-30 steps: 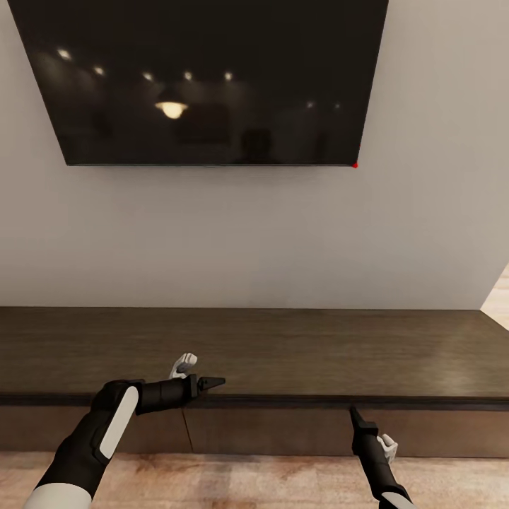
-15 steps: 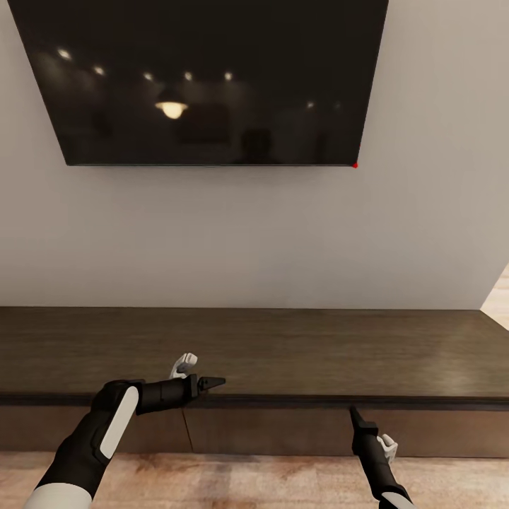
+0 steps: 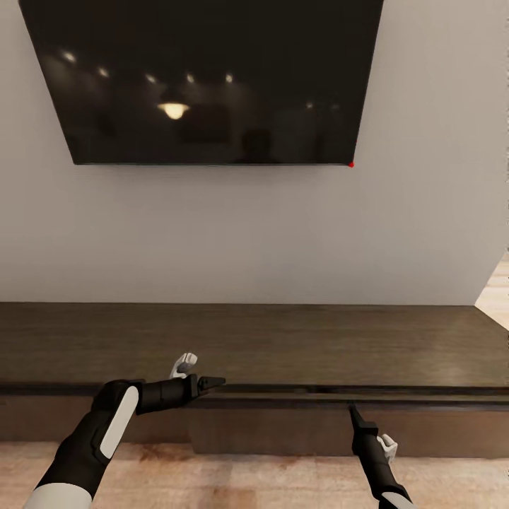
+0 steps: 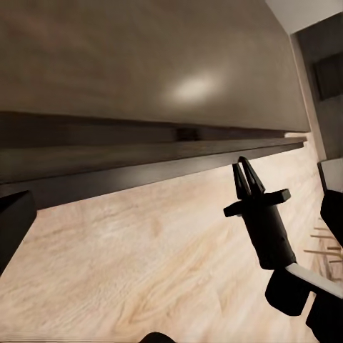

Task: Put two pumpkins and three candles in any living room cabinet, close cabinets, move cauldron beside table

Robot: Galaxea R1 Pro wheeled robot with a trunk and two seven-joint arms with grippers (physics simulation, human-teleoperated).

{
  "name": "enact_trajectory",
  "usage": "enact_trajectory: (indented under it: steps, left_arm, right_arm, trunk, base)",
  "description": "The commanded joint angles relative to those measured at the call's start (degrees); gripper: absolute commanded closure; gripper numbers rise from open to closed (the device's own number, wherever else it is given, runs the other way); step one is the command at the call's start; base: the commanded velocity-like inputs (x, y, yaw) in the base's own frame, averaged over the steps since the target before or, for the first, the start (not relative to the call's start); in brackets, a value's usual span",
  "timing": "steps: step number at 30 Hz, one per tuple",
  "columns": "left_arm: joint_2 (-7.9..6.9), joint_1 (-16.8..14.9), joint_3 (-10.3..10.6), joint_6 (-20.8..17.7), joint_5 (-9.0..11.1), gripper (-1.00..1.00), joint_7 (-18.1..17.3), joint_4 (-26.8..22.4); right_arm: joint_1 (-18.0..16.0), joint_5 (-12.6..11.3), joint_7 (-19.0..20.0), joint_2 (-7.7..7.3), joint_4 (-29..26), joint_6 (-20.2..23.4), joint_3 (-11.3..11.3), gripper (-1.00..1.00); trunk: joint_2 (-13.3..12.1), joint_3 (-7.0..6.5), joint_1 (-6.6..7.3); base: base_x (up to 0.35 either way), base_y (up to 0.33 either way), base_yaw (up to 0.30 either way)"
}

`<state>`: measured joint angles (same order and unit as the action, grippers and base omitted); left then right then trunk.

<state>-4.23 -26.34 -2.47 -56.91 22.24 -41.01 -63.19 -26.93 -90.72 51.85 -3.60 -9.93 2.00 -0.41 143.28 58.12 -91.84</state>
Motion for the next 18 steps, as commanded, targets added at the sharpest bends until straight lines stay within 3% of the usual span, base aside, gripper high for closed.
enact_trajectory:
  steps: [1, 18]
  left_arm:
    - [0.01, -0.03, -0.08, -0.22, -0.18, -1.0, -0.3, 0.0]
    - [0.01, -0.03, -0.08, -0.22, -0.09, -1.0, -0.3, 0.0]
  right_arm:
    - [-0.06, -0.34, 0.62, 0.0, -0.09, 0.37, -0.12, 1.0]
    - [-0.06, -0.33, 0.62, 0.0, -0.09, 0.37, -0.12, 1.0]
  trunk:
    - [0.03, 0.04, 0.04]
    - [0.03, 0.04, 0.04]
  base:
    - [-0.161, 0.0, 0.0]
    - [-0.171, 0.0, 0.0]
